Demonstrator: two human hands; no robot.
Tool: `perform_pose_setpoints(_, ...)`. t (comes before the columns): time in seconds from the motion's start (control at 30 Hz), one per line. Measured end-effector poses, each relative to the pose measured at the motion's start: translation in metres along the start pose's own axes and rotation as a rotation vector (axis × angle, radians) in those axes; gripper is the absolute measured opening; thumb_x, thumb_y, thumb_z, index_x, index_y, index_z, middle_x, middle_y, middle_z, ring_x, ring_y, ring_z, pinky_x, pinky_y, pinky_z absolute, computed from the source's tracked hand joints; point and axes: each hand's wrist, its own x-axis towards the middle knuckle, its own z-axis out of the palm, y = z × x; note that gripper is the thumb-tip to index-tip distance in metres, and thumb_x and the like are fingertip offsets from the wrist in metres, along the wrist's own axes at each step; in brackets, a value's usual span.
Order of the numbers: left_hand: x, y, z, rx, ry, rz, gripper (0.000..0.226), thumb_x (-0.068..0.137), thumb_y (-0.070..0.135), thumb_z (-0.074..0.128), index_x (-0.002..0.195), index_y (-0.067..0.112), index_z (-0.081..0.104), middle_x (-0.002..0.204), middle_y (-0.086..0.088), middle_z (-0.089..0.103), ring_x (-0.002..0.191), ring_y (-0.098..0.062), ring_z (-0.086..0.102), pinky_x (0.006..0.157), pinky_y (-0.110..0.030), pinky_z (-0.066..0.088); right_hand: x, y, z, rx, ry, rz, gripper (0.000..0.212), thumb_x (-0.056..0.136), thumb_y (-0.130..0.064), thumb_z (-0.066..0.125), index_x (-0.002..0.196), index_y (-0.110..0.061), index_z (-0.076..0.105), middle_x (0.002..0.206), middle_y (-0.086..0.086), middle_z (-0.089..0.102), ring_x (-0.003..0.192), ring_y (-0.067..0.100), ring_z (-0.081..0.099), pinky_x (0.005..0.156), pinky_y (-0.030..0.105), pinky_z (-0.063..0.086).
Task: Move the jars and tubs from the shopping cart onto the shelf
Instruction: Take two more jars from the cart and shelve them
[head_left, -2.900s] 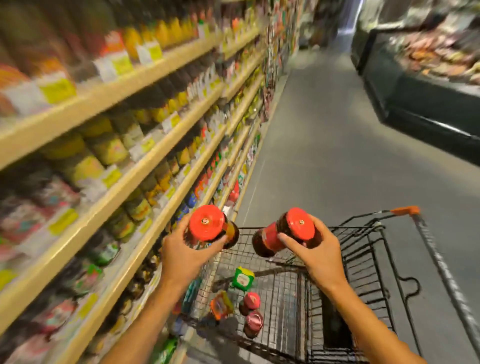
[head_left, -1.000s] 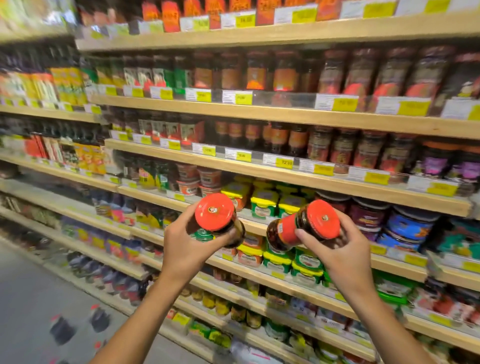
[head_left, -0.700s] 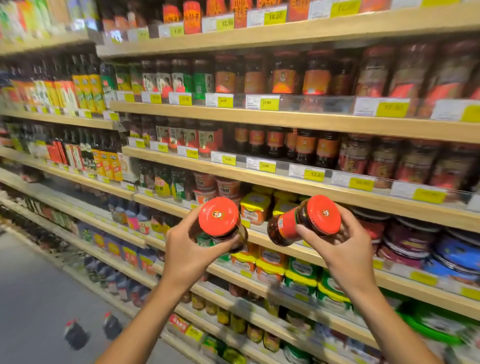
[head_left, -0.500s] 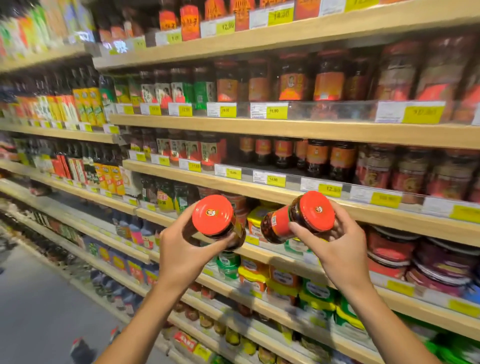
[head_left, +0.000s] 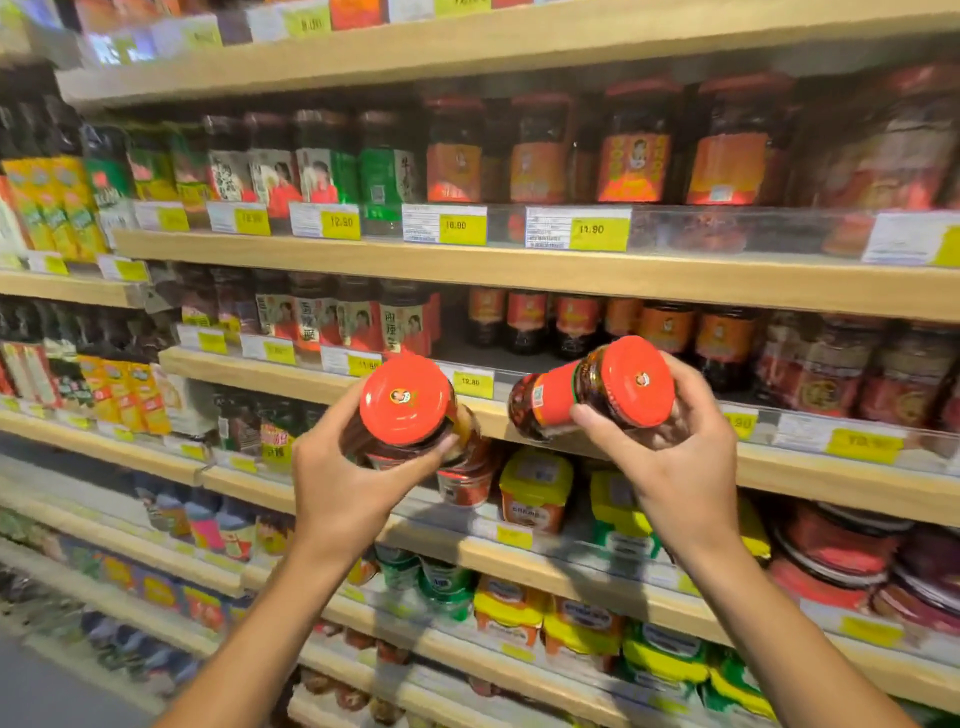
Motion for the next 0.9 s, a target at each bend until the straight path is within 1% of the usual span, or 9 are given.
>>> perform_pose_setpoints(0.1, 0.020, -0.017, -0.004, -0.044, -0.017, 0.018, 0.065, 0.059, 0.030, 0.090, 0.117, 0.019, 0.065, 0.102, 0.023, 0.068, 0.097, 0.015, 0.062, 0.083, -0.004, 0.046, 0.005, 0.001, 0.021, -0.054, 0.077, -0.026, 0.068, 0.064, -0.026, 0.089, 0.124, -0.019, 0.060, 0.114, -0.003, 0.070, 0.102, 0.009, 0.070, 0.082, 0.019, 0.054)
perform_pose_setpoints(0.23, 0.046, -0.040, -0.009, -0.132, -0.032, 0.052, 0.071, 0.058, 0.035, 0.093, 0.121, 0.017, 0.065, 0.111, 0.017, 0.069, 0.101, 0.012, 0.062, 0.088, -0.008, 0.047, 0.013, 0.002, 0.046, -0.150, 0.186, -0.078, 0.066, 0.063, -0.031, 0.090, 0.121, -0.025, 0.058, 0.114, -0.005, 0.067, 0.103, 0.006, 0.068, 0.081, 0.017, 0.053)
perform_pose_setpoints(0.33, 0.056, -0.053, -0.010, -0.185, -0.037, 0.085, 0.074, 0.058, 0.041, 0.094, 0.121, 0.023, 0.062, 0.109, 0.037, 0.064, 0.102, 0.013, 0.060, 0.090, -0.009, 0.046, 0.015, 0.006, 0.058, -0.187, 0.277, -0.102, 0.071, 0.062, -0.027, 0.091, 0.123, -0.018, 0.057, 0.115, -0.009, 0.065, 0.102, -0.002, 0.065, 0.081, 0.015, 0.052)
perform_pose_setpoints(0.43, 0.063, -0.059, -0.013, -0.223, -0.048, 0.121, 0.073, 0.057, 0.040, 0.091, 0.122, 0.029, 0.059, 0.111, 0.045, 0.059, 0.105, 0.016, 0.058, 0.091, -0.008, 0.045, 0.018, 0.009, 0.067, -0.216, 0.327, -0.101, 0.072, 0.062, -0.027, 0.092, 0.124, -0.017, 0.057, 0.115, -0.010, 0.065, 0.103, -0.002, 0.065, 0.084, 0.018, 0.054)
perform_pose_setpoints(0.57, 0.076, -0.063, -0.016, -0.292, -0.082, 0.131, 0.070, 0.059, 0.038, 0.091, 0.120, 0.037, 0.057, 0.111, 0.037, 0.063, 0.105, 0.010, 0.061, 0.091, -0.012, 0.048, 0.026, 0.009, 0.078, -0.274, 0.367, -0.125, 0.068, 0.064, -0.023, 0.093, 0.122, -0.019, 0.056, 0.113, -0.015, 0.063, 0.103, -0.005, 0.063, 0.086, 0.020, 0.055)
perform_pose_setpoints(0.7, 0.087, -0.071, -0.018, -0.330, -0.076, 0.110, 0.071, 0.063, 0.033, 0.090, 0.125, 0.019, 0.060, 0.118, 0.012, 0.066, 0.111, -0.001, 0.063, 0.095, -0.024, 0.052, 0.038, 0.016, 0.084, -0.366, 0.368, -0.121, 0.074, 0.062, -0.030, 0.096, 0.124, -0.019, 0.057, 0.116, -0.010, 0.064, 0.107, 0.005, 0.065, 0.092, 0.039, 0.058)
perform_pose_setpoints(0.77, 0.092, -0.075, -0.018, -0.320, -0.065, 0.120, 0.071, 0.064, 0.034, 0.090, 0.126, 0.014, 0.061, 0.118, 0.006, 0.067, 0.112, -0.006, 0.063, 0.096, -0.030, 0.053, 0.042, 0.025, 0.083, -0.421, 0.360, -0.103, 0.076, 0.061, -0.037, 0.096, 0.124, -0.024, 0.057, 0.117, -0.010, 0.065, 0.109, 0.008, 0.065, 0.092, 0.042, 0.058)
perform_pose_setpoints(0.83, 0.095, -0.078, -0.018, -0.335, -0.057, 0.112, 0.069, 0.065, 0.035, 0.089, 0.124, 0.015, 0.061, 0.117, 0.008, 0.067, 0.111, -0.008, 0.063, 0.096, -0.034, 0.053, 0.045, 0.030, 0.082, -0.451, 0.357, -0.080, 0.076, 0.060, -0.040, 0.096, 0.124, -0.026, 0.057, 0.115, -0.009, 0.067, 0.107, 0.007, 0.066, 0.093, 0.039, 0.057)
perform_pose_setpoints(0.9, 0.097, -0.080, -0.017, -0.351, -0.054, 0.105, 0.069, 0.065, 0.034, 0.090, 0.125, 0.016, 0.061, 0.117, 0.007, 0.067, 0.112, -0.009, 0.063, 0.097, -0.037, 0.054, 0.048, 0.033, 0.082, -0.489, 0.347, -0.064, 0.074, 0.060, -0.038, 0.096, 0.122, -0.022, 0.058, 0.109, -0.009, 0.068, 0.099, -0.001, 0.066, 0.089, 0.026, 0.056)
